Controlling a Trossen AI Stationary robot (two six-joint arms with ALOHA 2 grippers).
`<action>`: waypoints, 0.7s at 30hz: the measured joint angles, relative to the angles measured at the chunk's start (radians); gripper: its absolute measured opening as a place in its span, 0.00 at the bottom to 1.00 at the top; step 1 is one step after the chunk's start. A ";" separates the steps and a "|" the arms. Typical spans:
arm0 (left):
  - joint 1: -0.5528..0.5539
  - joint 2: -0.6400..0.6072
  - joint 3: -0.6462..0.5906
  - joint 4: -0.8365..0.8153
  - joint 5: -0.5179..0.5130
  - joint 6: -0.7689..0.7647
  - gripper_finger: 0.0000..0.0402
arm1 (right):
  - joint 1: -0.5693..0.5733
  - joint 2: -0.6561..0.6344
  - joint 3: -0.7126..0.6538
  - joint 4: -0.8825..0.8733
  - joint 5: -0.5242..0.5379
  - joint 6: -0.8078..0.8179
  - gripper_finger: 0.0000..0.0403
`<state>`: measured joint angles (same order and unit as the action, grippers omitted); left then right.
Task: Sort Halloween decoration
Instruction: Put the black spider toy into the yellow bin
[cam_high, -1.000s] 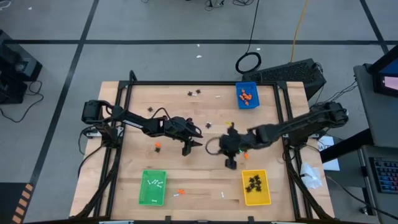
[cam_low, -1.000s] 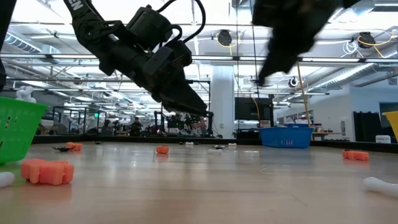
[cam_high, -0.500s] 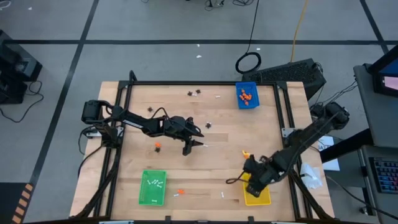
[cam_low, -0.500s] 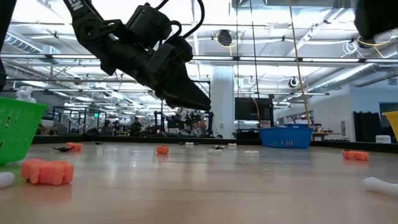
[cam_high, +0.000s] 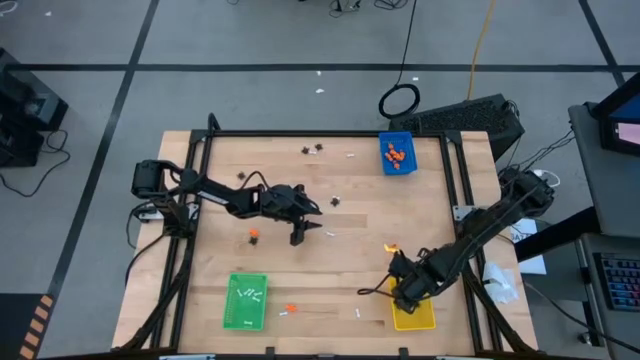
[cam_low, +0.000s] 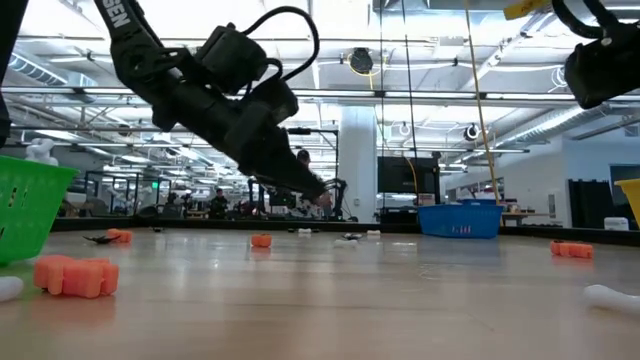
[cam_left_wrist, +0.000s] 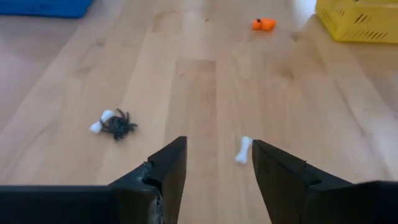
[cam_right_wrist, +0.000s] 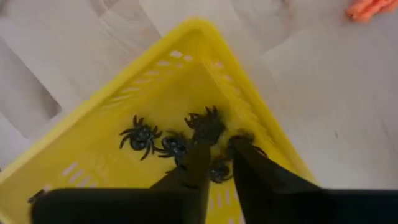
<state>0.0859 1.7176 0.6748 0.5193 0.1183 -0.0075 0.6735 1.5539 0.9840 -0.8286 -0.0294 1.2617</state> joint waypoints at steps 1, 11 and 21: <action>0.000 0.000 -0.010 0.015 -0.007 0.011 0.43 | 0.001 -0.003 0.000 -0.002 -0.001 0.000 0.16; 0.032 0.000 -0.041 0.056 0.021 0.041 0.19 | -0.035 -0.087 0.142 -0.225 0.121 -0.083 0.36; 0.090 0.000 -0.041 0.075 0.059 0.051 0.02 | -0.382 -0.117 0.090 -0.013 0.308 -0.589 0.15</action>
<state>0.1764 1.7176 0.6334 0.5938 0.1776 0.0433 0.2912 1.4365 1.0740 -0.8414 0.2782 0.6729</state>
